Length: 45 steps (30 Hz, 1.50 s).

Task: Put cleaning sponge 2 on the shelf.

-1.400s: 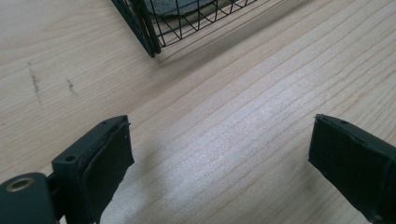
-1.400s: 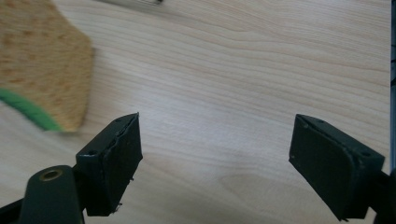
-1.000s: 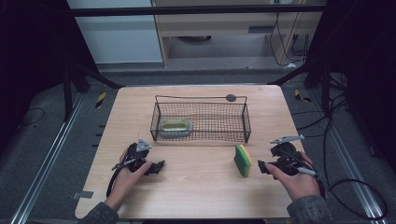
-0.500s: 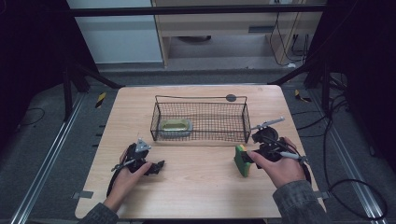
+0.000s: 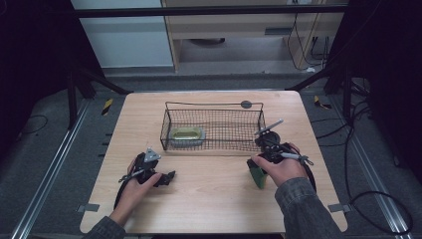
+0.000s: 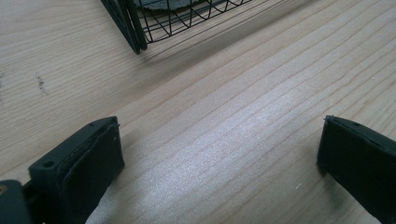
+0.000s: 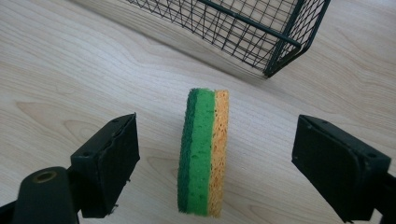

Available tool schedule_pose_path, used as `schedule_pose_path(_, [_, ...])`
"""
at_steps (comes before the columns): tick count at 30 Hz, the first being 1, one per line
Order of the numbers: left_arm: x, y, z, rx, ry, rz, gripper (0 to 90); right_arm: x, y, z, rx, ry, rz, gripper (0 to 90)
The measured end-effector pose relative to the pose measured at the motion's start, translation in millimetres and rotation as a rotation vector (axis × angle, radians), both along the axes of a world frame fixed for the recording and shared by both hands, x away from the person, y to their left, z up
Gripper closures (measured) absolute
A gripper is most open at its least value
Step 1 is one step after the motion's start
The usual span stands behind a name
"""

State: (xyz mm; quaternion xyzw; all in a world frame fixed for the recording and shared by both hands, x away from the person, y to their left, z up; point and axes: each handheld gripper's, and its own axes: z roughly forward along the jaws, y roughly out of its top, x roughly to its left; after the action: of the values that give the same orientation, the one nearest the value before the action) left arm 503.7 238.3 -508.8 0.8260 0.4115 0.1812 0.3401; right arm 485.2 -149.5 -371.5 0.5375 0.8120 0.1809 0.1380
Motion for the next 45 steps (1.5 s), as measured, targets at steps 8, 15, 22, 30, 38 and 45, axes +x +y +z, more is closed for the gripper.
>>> schedule_pose_path(8, [0.6, 0.1, 0.0, 0.000, -0.001, 0.000, 0.0, 5.5, -1.5, -11.4, -0.020, 0.032, -0.002, 14.4])
schedule_pose_path(15, [0.9, 0.2, -0.1, 0.000, -0.001, -0.001, 0.0, 9.7, -3.4, -22.5, -0.024, 0.070, -0.005, 17.5])
schedule_pose_path(22, [1.1, 0.1, -0.1, -0.001, 0.000, -0.001, 0.0, 11.5, 1.5, -33.1, -0.029, 0.097, 0.009, 26.2])
schedule_pose_path(30, [1.3, 0.2, -0.1, -0.002, 0.001, -0.002, 0.0, 10.1, 5.4, -43.2, -0.042, 0.125, 0.031, 38.0])
schedule_pose_path(38, [1.4, 0.4, 0.0, 0.001, 0.000, -0.004, 0.0, 8.2, 2.4, -46.3, -0.027, 0.141, 0.046, 57.8])
schedule_pose_path(45, [1.5, 0.5, 0.1, 0.003, 0.001, -0.005, 0.0, 5.6, -4.3, -42.1, -0.007, 0.120, 0.051, 63.8])
